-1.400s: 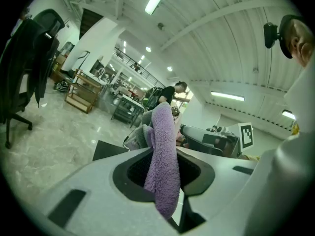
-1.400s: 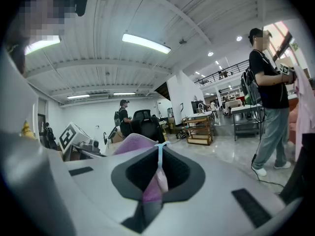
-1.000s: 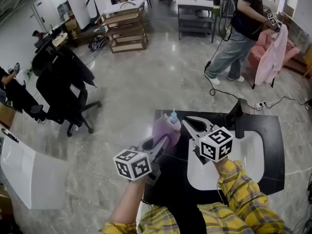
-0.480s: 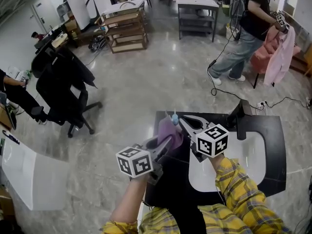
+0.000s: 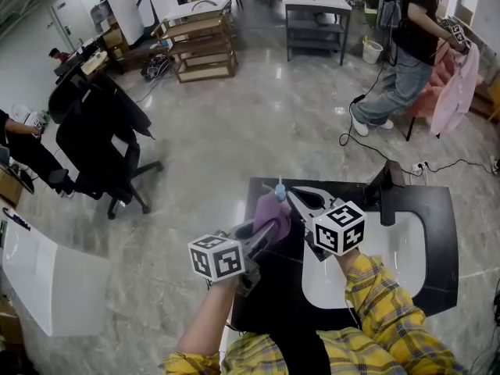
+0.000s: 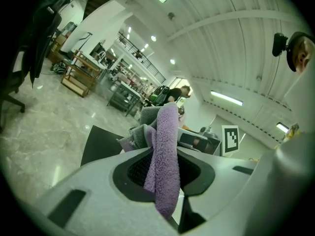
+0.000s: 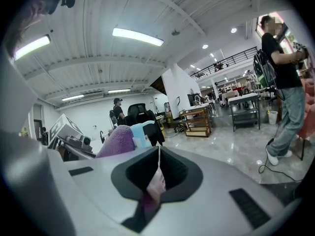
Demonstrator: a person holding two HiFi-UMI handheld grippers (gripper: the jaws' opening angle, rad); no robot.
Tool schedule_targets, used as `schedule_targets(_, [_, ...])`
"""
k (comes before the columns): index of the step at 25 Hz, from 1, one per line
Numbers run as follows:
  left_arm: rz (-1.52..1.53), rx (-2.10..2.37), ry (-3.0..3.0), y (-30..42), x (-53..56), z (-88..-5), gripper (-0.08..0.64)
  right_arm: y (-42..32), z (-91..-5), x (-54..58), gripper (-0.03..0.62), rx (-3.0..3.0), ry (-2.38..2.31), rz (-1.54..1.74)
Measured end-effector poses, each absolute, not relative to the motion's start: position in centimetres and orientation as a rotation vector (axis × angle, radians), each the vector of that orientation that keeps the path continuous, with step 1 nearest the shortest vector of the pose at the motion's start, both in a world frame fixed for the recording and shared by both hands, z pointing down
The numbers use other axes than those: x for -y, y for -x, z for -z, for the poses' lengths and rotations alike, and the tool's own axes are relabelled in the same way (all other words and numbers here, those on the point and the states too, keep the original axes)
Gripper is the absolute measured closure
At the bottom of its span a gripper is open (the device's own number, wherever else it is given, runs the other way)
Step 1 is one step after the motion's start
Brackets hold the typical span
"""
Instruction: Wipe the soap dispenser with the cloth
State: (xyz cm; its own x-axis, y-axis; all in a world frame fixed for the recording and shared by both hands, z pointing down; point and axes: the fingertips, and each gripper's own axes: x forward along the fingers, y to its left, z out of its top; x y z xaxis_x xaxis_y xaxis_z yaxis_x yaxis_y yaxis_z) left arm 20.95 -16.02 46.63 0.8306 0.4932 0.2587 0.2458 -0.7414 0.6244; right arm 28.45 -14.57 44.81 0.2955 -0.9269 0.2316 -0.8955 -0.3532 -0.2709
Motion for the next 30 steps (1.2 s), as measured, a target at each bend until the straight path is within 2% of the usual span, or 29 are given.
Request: schedule_targets(30, [-0.785,-0.301,-2.296,-20.1,17.3,-55.3,0.485,-28.1,-44.8,14.4,0.584,-1.763,2.488,0.541])
